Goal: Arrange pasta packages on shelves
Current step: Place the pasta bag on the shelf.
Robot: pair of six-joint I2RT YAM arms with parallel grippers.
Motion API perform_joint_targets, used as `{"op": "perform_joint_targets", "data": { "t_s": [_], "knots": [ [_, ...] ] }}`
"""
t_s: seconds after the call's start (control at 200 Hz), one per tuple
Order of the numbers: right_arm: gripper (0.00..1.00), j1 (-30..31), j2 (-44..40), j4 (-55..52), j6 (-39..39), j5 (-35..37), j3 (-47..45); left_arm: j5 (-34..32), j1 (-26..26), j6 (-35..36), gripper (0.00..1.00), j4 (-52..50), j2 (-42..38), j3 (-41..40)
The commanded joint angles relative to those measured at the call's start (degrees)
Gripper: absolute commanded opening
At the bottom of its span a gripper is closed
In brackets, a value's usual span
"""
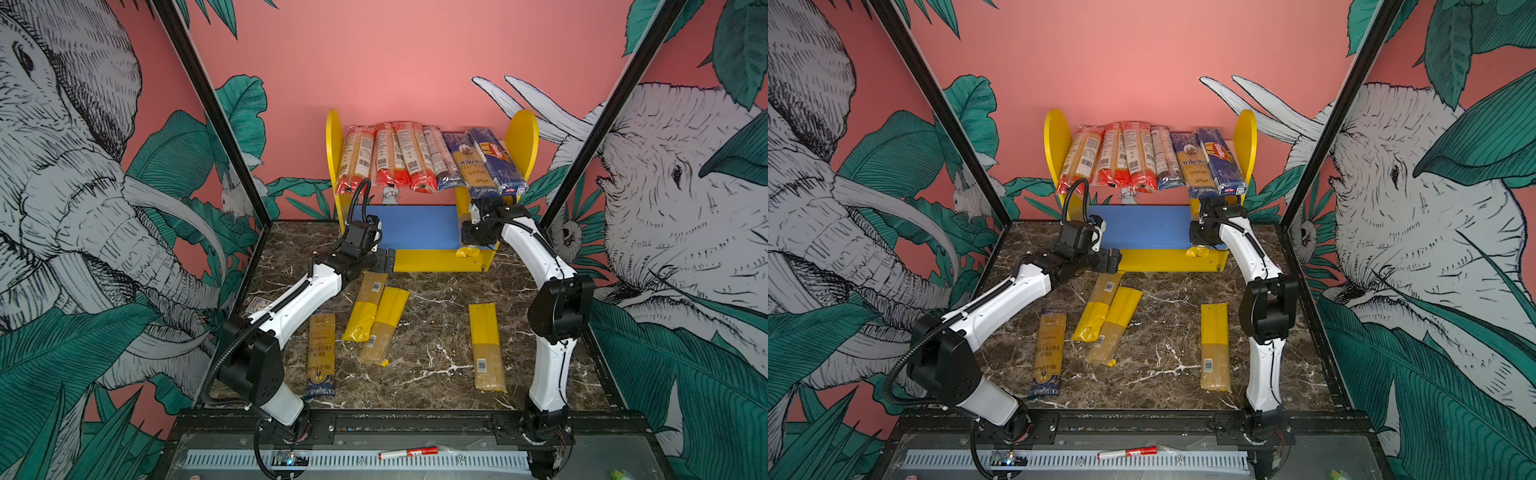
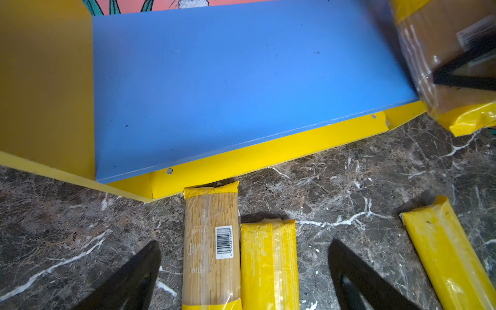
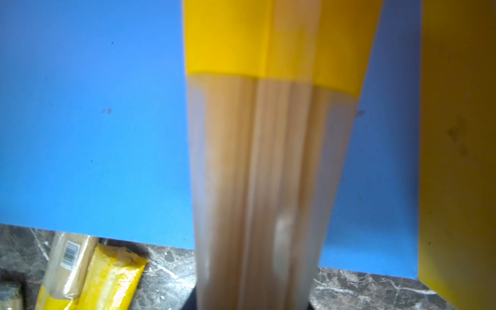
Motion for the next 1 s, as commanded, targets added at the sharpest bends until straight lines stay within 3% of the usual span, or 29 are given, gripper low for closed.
{"op": "perform_joint_targets", "data": {
  "t_s": [0.0, 0.49, 0.78, 0.995],
  "knots": [
    [0.48, -1.8, -1.2, 5.7, 0.0, 1.7, 0.3, -0.9, 0.1, 0.7, 0.98, -1.2, -1.1, 1.3],
    [0.73, -1.7, -10.6, 8.9, 0.5, 1.9, -10.2, -0.4, 0.1, 0.3, 0.98, -0.5, -4.2, -1.8],
    [0.83, -0.4, -17.6, 12.1, 2.9, 0.5, -19.1, -1.4, 0.1, 0.4, 0.98, -0.8, -8.0, -5.1],
    [0.84, 1.6, -23.7, 12.9, 4.6, 1.3, -27.0, -0.4, 0.1, 1.1, 0.98, -1.7, -9.6, -6.2]
  ]
}}
